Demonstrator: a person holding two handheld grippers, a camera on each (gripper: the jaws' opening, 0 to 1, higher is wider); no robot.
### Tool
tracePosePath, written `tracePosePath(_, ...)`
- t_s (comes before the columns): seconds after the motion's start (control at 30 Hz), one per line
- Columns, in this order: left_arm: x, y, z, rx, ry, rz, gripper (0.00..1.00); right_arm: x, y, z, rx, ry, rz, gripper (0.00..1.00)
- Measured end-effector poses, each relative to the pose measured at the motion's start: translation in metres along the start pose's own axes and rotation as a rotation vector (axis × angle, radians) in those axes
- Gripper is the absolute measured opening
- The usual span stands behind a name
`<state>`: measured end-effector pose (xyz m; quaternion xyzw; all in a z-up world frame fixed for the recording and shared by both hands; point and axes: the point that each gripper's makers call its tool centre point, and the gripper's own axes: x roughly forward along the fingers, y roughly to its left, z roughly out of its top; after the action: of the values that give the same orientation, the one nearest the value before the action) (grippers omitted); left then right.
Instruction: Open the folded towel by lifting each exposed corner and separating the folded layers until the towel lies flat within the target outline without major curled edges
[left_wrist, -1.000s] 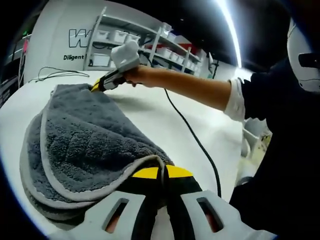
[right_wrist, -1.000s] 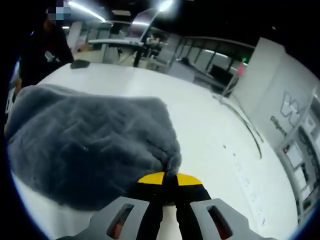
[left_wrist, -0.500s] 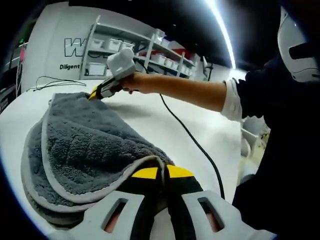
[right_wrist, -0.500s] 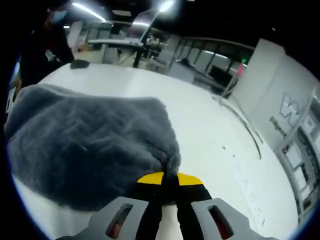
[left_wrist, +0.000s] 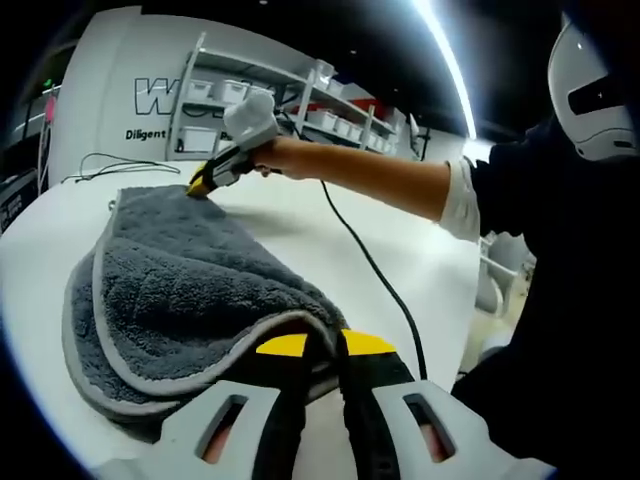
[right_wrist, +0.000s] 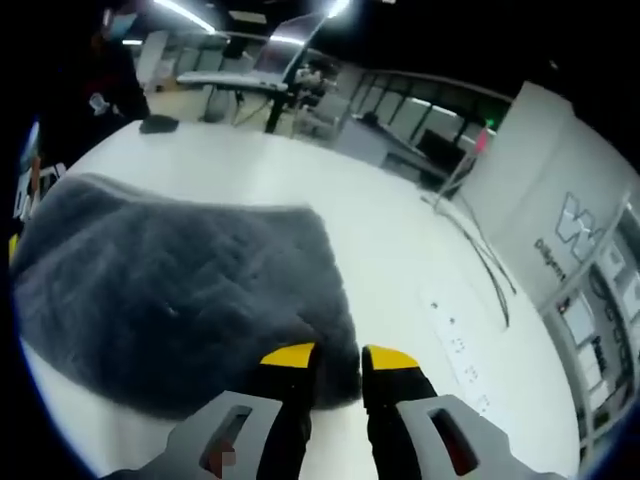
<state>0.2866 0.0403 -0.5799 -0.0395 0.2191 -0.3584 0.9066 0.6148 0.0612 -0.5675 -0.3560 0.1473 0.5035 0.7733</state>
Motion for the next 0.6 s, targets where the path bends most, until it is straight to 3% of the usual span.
tracePosePath(0.17, -0.008, 0.001, -0.001, -0.018, -0.012, 0.011, 0.10, -0.005, 0.003, 0.010, -0.085, 0.004, 0.000, 0.18)
tracePosePath(0.33, -0.025, 0.020, 0.010, -0.084, -0.081, 0.097, 0.10, -0.006, 0.007, 0.028, -0.111, -0.013, 0.011, 0.18)
tracePosePath(0.6, -0.044, 0.037, 0.013, -0.136, -0.124, 0.168, 0.13, -0.003, 0.011, 0.044, -0.143, -0.023, 0.030, 0.21)
